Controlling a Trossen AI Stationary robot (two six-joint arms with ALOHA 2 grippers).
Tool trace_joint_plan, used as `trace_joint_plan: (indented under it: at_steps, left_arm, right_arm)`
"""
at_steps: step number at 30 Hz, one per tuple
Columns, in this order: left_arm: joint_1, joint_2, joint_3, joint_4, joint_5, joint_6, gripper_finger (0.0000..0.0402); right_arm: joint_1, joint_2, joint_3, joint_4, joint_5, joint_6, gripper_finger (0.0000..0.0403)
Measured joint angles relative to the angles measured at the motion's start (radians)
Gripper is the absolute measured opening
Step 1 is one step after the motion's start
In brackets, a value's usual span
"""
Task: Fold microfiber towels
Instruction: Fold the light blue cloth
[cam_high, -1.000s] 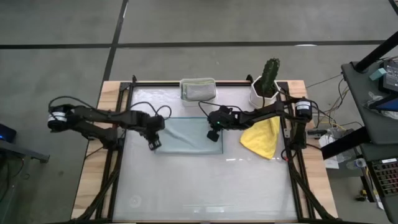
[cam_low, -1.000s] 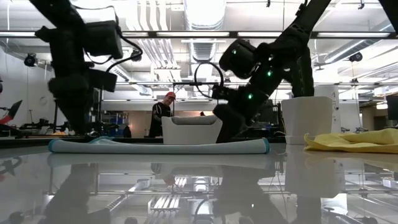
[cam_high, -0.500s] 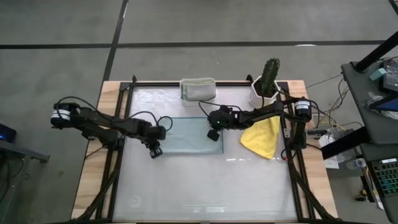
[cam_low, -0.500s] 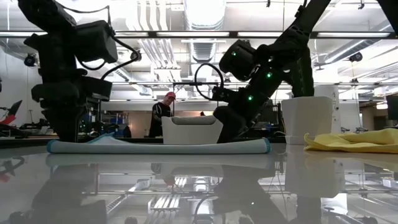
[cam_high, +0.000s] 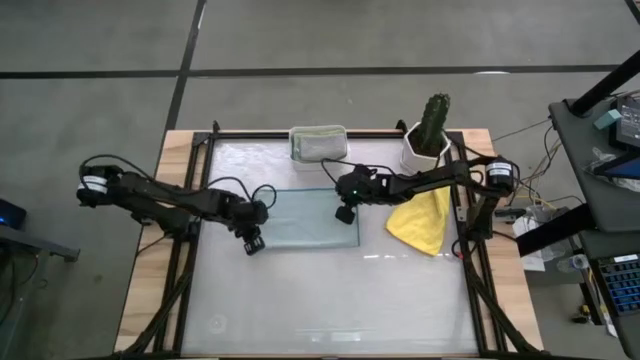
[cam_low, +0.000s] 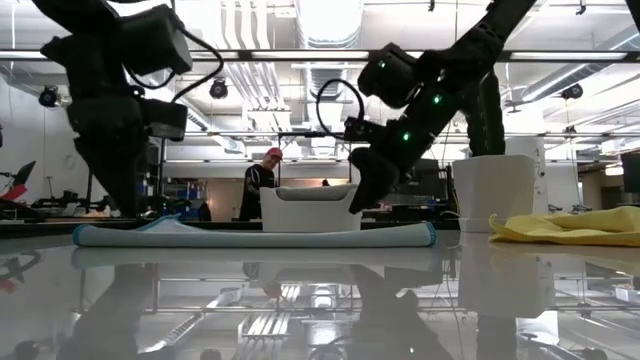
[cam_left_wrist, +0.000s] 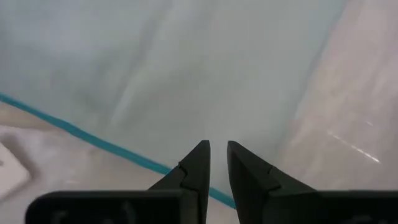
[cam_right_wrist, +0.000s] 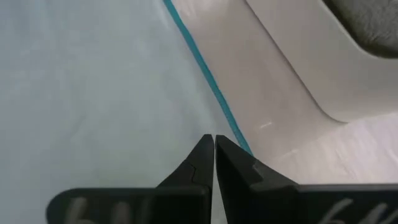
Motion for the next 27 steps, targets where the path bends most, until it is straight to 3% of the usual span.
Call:
trace_joint_plan:
  at_steps: [6, 11, 17, 21, 27]
  left_arm:
    - [-0.15, 0.011, 0.0, 0.064, -0.043, -0.144, 0.004]
    - [-0.241, 0.032, -0.001, 0.235, -0.123, -0.148, 0.004]
    - [-0.251, 0.045, -0.009, 0.398, -0.151, -0.074, 0.004]
    - [-0.251, 0.045, -0.013, 0.4, -0.19, -0.04, 0.004]
    - [-0.25, 0.045, -0.03, 0.395, -0.309, -0.037, 0.004]
  right_arm:
    - [0.008, -0.048, 0.012, -0.069, -0.027, 0.01, 0.0009]
    - [0.018, -0.063, 0.017, -0.07, -0.042, 0.037, 0.0009]
    - [0.022, -0.06, 0.016, -0.082, -0.092, 0.063, 0.0009]
    - [0.022, -0.06, 0.016, -0.086, -0.108, 0.076, 0.0011]
    - [0.022, -0.06, 0.016, -0.106, -0.186, 0.164, 0.0055]
